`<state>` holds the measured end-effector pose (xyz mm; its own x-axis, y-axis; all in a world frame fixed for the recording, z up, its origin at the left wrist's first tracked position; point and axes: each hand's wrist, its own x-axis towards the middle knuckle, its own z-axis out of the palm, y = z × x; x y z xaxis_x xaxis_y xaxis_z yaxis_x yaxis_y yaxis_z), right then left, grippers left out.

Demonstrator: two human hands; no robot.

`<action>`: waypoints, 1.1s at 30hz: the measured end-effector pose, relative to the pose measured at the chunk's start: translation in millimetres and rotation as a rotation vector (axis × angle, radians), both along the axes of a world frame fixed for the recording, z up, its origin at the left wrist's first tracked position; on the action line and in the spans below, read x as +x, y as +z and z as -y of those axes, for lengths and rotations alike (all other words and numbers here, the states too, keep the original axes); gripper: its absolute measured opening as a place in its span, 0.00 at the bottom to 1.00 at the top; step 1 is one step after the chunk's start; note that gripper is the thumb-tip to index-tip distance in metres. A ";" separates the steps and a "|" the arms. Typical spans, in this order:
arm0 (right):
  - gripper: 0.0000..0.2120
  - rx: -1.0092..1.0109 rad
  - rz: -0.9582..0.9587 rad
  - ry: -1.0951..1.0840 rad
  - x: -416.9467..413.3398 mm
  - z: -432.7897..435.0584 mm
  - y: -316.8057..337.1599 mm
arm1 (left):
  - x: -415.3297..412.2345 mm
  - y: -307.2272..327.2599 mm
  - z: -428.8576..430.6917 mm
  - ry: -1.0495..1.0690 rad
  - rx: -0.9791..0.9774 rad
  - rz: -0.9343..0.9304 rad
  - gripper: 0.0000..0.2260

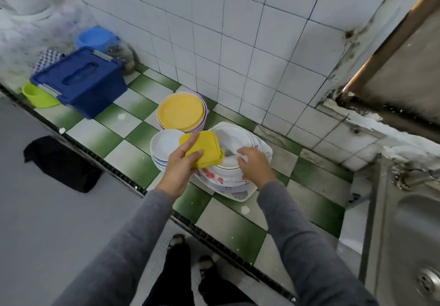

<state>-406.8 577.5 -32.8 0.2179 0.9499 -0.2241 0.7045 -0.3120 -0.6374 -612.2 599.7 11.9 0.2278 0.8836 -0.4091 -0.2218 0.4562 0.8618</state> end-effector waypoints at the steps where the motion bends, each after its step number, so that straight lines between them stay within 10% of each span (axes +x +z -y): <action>1: 0.16 -0.013 -0.020 -0.020 1.6 -4.8 -1.9 | 0.1 -0.4 -6.8 -0.009 -0.003 -0.002 0.22; 33: 0.14 -0.247 0.109 -0.288 -17.6 -65.8 -22.9 | -27.9 -9.8 -127.1 -0.480 -0.016 -0.024 0.23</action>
<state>-424.4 643.3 -55.7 0.5027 0.7667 -0.3993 0.6254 -0.6414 -0.4444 -640.1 726.8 2.1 0.5988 0.6746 -0.4316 0.0365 0.5153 0.8562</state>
